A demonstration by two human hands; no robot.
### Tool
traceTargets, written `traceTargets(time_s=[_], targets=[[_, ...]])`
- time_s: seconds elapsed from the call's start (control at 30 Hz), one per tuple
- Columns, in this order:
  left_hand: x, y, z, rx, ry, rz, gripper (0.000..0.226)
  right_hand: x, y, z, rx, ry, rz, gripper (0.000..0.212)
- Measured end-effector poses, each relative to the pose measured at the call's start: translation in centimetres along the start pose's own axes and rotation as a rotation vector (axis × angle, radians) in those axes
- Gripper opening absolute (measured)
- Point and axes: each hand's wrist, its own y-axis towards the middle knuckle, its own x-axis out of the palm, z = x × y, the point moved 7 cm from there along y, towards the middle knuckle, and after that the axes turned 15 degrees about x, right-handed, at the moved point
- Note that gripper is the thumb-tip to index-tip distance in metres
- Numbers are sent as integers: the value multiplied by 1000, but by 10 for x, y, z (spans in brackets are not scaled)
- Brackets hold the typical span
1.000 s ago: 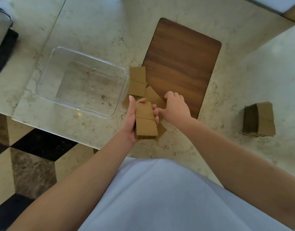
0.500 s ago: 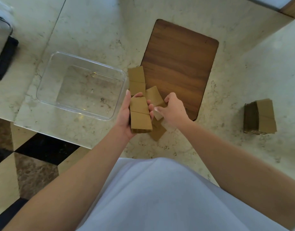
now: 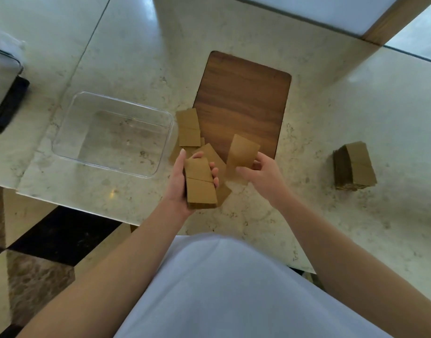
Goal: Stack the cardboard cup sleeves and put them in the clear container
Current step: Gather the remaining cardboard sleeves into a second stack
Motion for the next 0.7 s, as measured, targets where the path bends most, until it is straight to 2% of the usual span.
traceTargets(time_s=[0.13,0.37,0.53,0.7], targets=[[-2,-6,-6,-5,29,4,42,-7,-14,3,-57,-49,105,6],[-9,-12,-9,-7,102,56,39,7,-38,-9,-193,-196,227,25],[-9,-12,-10,-3,108,62,37,27,-62,-31,-382,-415,348,12],[-7,-8,-14,-9,208,53,41,60,-71,-41,-494,-630,303,15]])
